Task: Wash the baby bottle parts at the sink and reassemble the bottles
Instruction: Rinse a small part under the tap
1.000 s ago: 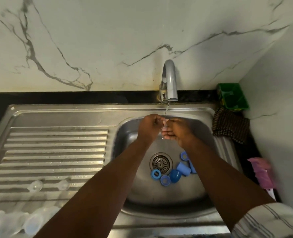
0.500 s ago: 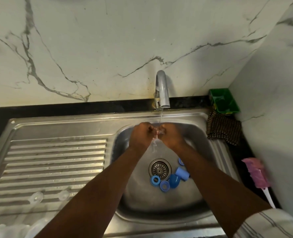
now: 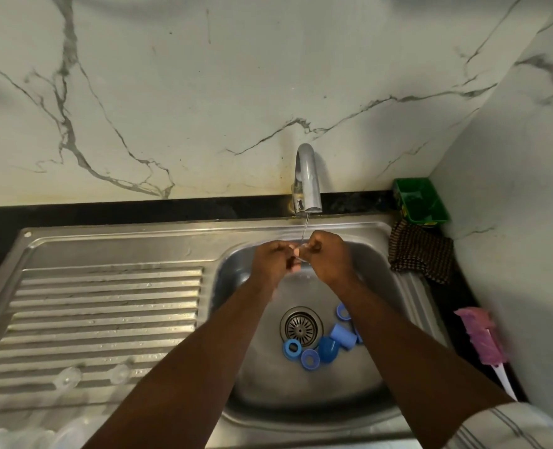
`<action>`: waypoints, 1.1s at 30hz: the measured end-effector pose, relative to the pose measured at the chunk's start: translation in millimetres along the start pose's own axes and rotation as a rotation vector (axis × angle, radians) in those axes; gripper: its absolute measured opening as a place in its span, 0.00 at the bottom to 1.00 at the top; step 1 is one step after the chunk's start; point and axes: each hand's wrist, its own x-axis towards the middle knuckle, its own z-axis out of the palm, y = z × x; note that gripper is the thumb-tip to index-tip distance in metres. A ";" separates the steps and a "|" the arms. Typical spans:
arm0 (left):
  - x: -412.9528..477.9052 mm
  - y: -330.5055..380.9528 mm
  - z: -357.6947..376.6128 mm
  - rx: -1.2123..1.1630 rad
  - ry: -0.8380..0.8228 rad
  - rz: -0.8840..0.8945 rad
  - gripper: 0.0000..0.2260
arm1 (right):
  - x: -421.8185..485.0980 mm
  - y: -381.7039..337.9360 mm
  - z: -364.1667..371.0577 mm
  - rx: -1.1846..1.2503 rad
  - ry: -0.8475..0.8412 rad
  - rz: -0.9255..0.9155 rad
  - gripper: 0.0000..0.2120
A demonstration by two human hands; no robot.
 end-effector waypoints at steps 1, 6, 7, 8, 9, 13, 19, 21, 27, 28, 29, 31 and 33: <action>-2.0 0.4 3.2 -0.094 -0.022 -0.030 0.06 | -0.5 0.7 -1.6 0.010 0.018 0.001 0.09; -4.9 -0.1 8.7 -0.259 -0.075 -0.047 0.09 | -0.1 0.1 -5.3 0.008 0.018 -0.006 0.07; -5.8 -0.5 9.0 -0.277 -0.075 -0.058 0.08 | -0.8 0.1 -5.3 0.023 0.030 0.002 0.06; -5.5 -2.4 8.3 -0.283 -0.068 -0.063 0.07 | -0.8 1.1 -4.1 0.022 0.042 0.001 0.06; -5.6 -4.6 7.0 -0.279 -0.059 -0.058 0.06 | -1.1 1.9 -2.9 0.008 0.047 -0.012 0.05; -9.0 -8.8 -2.0 -0.299 -0.060 -0.066 0.04 | -2.9 3.5 2.8 -0.085 0.012 -0.056 0.04; -9.3 -6.5 -8.5 -0.370 -0.124 -0.100 0.09 | -1.1 -0.9 4.0 -0.072 0.070 -0.057 0.08; -10.8 -5.1 -8.3 -0.363 -0.140 -0.068 0.09 | 2.1 -2.1 5.3 0.025 0.076 0.010 0.07; -10.6 -1.2 -10.7 -0.256 -0.205 0.070 0.12 | -2.3 -8.9 -1.5 0.327 0.043 0.096 0.08; -11.1 -0.5 -10.5 -0.231 -0.226 0.108 0.14 | -2.8 -8.8 -2.8 0.345 0.068 0.095 0.07; -12.1 0.6 -9.7 -0.203 -0.230 0.150 0.14 | -3.4 -9.1 -5.0 0.362 0.090 0.106 0.06; -15.3 2.5 -6.4 -0.133 -0.189 0.238 0.13 | -4.5 -9.3 -7.6 0.401 0.113 0.153 0.05; -16.8 3.1 -2.9 -0.056 -0.135 0.303 0.12 | -7.6 -10.2 -10.0 0.415 0.099 0.205 0.04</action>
